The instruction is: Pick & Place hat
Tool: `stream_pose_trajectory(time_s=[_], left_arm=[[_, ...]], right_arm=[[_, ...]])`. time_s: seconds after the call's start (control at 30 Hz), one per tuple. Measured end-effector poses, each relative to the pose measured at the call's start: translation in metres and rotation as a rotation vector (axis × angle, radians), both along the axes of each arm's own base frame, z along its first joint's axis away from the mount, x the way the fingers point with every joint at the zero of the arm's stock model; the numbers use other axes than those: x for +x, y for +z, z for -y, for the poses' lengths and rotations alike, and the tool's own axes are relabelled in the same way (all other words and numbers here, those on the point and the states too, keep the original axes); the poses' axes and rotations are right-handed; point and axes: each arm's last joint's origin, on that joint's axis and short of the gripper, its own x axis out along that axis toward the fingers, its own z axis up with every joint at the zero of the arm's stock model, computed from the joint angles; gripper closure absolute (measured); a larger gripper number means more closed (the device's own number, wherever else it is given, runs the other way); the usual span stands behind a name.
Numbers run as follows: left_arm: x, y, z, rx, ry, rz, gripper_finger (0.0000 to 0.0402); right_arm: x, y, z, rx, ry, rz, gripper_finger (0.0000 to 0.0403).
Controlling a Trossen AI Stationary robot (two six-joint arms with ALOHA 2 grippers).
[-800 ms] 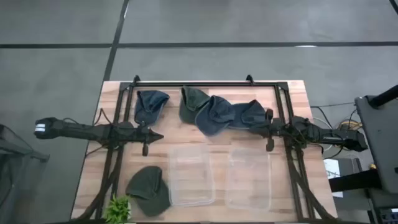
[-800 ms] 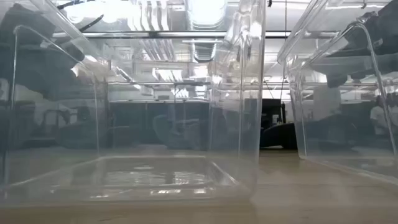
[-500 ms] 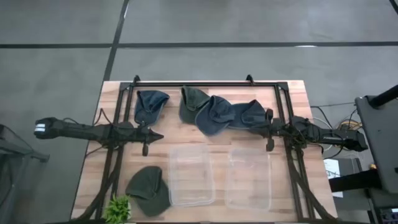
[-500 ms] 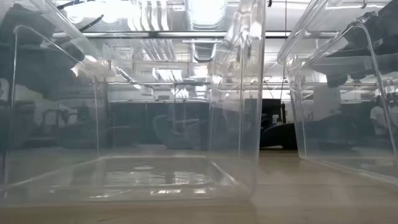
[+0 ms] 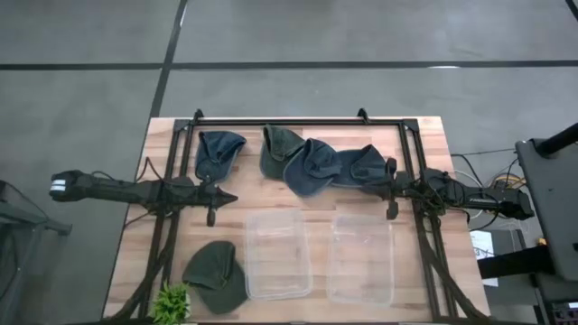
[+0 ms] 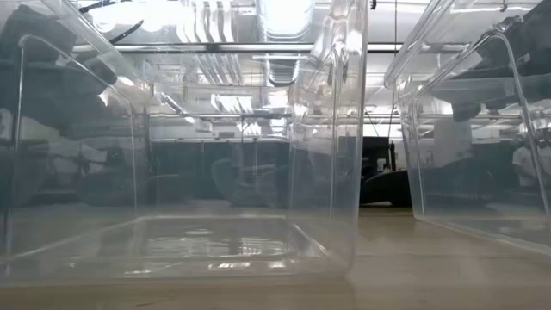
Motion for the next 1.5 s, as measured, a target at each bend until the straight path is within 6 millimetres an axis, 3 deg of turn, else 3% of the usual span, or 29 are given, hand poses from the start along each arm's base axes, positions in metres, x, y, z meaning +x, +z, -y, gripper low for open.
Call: stream_pose_trajectory(time_s=[1.03,1.27,1.5], left_arm=[[0.0000,-0.0001,0.0000,0.000,0.000,0.000,0.0401],[0.0000,0.0000,0.0000,0.000,0.000,0.000,0.0401],[-0.0004,0.0002,-0.0032,0.169,0.056,-0.019,0.0401]], right_arm=[[0.0000,0.0000,0.0000,0.000,0.000,0.000,0.0394],[-0.0001,0.0007,0.0000,-0.076,0.002,-0.003,0.0394],[0.0001,0.0021,0.0000,0.049,-0.002,0.025,0.0394]])
